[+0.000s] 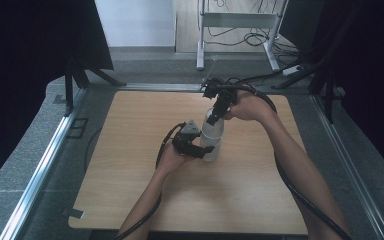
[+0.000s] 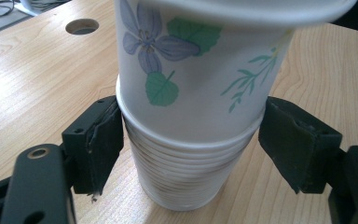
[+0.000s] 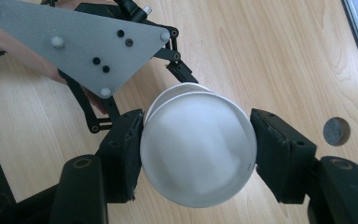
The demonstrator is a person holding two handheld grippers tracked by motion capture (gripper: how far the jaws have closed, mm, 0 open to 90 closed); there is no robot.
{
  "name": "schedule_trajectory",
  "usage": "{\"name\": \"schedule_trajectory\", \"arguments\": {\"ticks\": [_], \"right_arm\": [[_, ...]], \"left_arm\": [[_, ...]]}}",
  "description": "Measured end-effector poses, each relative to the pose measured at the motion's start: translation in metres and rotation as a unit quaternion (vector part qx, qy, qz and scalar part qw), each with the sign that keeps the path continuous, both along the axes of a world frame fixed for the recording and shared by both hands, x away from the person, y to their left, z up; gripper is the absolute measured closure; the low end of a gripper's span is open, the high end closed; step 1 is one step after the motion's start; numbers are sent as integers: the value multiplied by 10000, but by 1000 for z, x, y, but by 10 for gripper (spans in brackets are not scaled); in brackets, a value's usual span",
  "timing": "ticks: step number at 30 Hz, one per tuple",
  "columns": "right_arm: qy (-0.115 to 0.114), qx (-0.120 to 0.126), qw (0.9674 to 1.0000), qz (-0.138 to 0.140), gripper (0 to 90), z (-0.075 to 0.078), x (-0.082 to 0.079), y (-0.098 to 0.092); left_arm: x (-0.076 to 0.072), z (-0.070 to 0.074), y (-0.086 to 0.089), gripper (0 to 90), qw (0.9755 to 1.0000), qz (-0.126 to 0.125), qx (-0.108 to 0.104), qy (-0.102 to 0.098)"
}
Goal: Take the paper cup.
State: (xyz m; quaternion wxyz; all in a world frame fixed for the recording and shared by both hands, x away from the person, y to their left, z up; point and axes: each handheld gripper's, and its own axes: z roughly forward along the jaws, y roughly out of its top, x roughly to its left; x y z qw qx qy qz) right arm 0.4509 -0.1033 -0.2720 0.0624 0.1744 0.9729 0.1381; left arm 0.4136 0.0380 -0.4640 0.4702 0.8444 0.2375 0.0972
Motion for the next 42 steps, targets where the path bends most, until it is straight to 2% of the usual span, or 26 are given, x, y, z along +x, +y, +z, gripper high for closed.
{"name": "schedule_trajectory", "arguments": {"ticks": [1,7,27,37,42], "right_arm": [[0,69,10000,-48,374,3,-2,-1],[-82,87,9999,-87,374,12,-5,-5],[-231,276,9993,-134,374,39,-18,-16],[-303,523,9981,-116,374,49,-28,-25],[-352,694,9970,-27,374,53,-36,-33]], "left_arm": [[0,0,0,216,10000,2,4,1],[0,1,0,161,9999,-7,-102,32],[-6,7,1,67,10000,-47,14,28],[-11,9,8,62,9999,-107,-23,119],[-15,11,11,59,9996,-231,-3,159]]}}
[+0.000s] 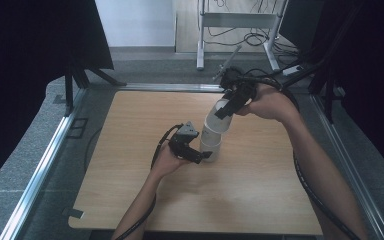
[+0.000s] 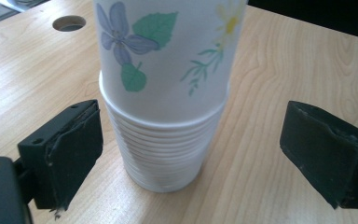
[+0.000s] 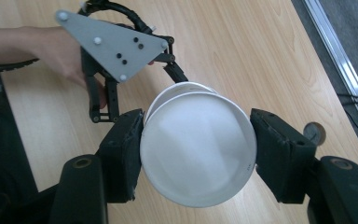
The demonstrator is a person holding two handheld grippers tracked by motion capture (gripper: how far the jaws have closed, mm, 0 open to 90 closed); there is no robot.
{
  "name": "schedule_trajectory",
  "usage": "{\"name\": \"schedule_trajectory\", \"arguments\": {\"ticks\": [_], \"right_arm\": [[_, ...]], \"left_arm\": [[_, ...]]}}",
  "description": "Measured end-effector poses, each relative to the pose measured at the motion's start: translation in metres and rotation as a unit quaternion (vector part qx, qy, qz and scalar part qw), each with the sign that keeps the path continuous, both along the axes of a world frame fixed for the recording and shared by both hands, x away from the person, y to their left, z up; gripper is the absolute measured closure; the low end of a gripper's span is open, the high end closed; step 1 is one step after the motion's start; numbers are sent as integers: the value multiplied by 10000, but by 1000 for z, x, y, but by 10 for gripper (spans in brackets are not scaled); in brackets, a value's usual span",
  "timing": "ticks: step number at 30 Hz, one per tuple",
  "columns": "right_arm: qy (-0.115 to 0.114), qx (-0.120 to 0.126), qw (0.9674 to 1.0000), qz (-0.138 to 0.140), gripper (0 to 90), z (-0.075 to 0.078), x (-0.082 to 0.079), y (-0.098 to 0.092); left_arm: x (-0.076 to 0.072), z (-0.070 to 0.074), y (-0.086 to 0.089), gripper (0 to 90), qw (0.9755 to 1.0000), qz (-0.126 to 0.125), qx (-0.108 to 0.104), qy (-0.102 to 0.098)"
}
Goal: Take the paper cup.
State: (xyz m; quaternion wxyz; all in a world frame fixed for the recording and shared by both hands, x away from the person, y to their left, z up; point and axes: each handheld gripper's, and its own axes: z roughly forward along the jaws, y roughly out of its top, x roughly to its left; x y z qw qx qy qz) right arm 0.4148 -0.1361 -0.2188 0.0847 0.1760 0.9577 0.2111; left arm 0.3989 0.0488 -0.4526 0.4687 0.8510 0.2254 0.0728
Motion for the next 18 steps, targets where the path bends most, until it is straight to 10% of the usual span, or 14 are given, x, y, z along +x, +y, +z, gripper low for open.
{"name": "schedule_trajectory", "arguments": {"ticks": [18], "right_arm": [[-346,748,9959,374,374,-10,-36,-37]], "left_arm": [[-22,13,12,59,9982,-596,20,114]]}}
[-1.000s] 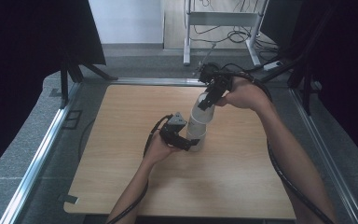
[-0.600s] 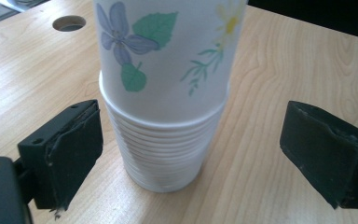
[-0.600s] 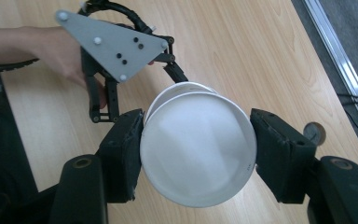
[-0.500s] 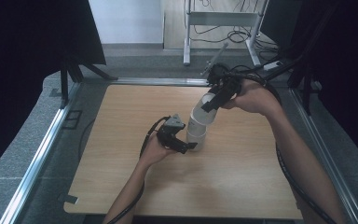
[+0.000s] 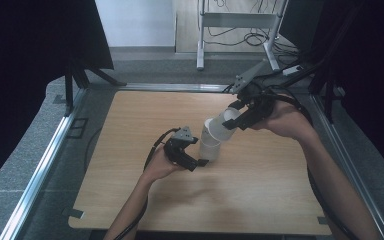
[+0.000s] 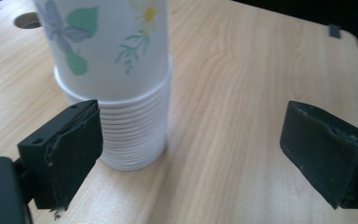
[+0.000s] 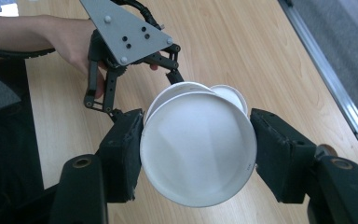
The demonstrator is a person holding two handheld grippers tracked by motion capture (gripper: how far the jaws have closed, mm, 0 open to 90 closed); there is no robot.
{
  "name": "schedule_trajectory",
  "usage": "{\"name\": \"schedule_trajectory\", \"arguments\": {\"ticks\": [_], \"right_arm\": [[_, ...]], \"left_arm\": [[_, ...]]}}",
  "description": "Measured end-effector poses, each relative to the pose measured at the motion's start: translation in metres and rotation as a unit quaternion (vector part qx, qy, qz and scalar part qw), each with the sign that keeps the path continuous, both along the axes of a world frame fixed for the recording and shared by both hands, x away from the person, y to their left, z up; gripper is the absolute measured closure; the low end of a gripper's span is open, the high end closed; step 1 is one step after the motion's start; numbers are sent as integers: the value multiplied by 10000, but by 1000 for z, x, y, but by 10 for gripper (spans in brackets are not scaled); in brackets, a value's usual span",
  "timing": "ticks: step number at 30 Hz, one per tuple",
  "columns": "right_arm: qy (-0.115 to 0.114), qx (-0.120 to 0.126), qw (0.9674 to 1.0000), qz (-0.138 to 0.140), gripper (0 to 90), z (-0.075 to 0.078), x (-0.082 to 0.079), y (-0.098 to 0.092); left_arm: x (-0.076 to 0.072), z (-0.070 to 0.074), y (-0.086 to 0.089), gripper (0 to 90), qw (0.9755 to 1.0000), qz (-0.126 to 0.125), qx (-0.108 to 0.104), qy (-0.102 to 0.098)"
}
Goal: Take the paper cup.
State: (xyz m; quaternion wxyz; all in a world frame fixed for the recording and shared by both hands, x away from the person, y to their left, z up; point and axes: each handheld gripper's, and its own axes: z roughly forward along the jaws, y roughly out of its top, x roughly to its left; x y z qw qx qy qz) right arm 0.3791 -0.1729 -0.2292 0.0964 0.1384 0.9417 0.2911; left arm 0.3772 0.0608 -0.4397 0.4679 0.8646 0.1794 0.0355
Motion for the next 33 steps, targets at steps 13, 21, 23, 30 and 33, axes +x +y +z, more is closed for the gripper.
{"name": "schedule_trajectory", "arguments": {"ticks": [13,21,23,30,33], "right_arm": [[-263,624,9976,131,374,-24,-28,-19],[-350,1054,9937,132,374,-46,-38,-33],[-339,1184,9923,123,374,-53,-39,-36],[-287,1629,9862,97,374,-77,-43,-49],[-277,1845,9824,87,374,-86,-47,-54]], "left_arm": [[-14,7,9,63,9998,-179,-112,24],[-23,7,14,66,9994,-247,-221,28],[-25,7,14,68,9991,-281,-319,25],[-34,8,14,74,9981,-391,-461,-136],[-36,8,14,74,9970,-470,-591,-142]]}}
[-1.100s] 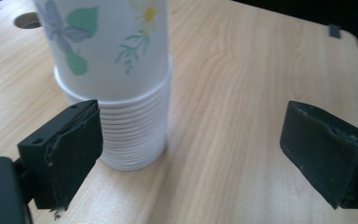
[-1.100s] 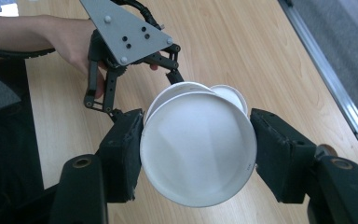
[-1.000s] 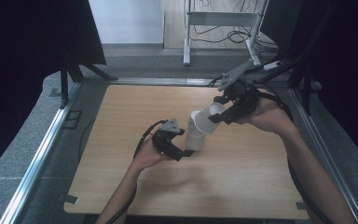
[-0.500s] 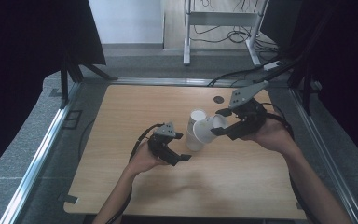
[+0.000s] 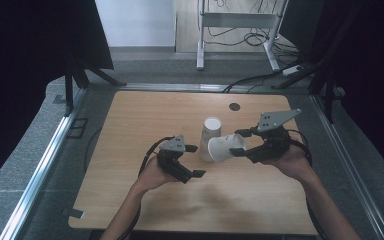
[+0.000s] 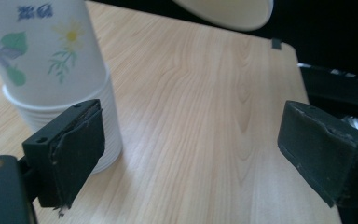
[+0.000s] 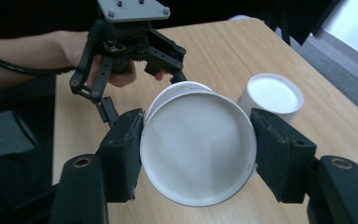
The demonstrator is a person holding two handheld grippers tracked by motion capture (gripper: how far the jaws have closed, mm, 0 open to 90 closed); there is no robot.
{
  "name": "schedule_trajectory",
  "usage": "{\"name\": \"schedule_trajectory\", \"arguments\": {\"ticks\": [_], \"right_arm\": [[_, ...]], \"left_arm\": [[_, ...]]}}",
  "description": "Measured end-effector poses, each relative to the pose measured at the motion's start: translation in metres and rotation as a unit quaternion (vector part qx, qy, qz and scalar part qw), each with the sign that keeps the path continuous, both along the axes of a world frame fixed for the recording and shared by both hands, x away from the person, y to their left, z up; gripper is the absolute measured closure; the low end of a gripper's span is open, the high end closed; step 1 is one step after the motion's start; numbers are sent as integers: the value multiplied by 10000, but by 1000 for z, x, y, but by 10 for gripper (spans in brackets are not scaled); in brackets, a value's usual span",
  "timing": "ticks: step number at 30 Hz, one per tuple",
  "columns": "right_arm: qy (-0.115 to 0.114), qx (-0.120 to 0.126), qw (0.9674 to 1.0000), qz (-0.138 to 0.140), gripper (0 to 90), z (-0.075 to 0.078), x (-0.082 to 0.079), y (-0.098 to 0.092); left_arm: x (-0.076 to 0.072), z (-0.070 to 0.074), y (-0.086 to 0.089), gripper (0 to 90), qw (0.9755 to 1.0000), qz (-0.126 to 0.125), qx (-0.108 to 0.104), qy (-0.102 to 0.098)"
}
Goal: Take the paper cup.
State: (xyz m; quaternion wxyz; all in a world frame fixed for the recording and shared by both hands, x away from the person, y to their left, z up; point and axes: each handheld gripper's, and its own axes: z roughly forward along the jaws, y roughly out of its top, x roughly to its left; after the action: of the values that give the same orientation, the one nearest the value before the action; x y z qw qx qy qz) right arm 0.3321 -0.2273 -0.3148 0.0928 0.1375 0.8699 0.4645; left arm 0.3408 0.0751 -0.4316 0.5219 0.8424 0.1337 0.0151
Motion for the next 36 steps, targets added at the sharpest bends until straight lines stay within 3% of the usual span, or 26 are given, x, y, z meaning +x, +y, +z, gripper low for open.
{"name": "schedule_trajectory", "arguments": {"ticks": [12,17,24,36], "right_arm": [[127,638,9979,-11,374,-37,-12,-16],[192,974,9951,12,374,-59,-17,-23],[313,1176,9926,39,374,-81,-24,-25],[620,1216,9904,214,374,-112,-34,-19]], "left_arm": [[-10,-8,-3,74,9992,-195,-341,30],[-15,-14,-5,76,9985,-242,-487,21],[-21,-25,-8,76,9979,-294,-574,-1],[-34,-41,-17,78,9969,-547,-559,-51]]}}
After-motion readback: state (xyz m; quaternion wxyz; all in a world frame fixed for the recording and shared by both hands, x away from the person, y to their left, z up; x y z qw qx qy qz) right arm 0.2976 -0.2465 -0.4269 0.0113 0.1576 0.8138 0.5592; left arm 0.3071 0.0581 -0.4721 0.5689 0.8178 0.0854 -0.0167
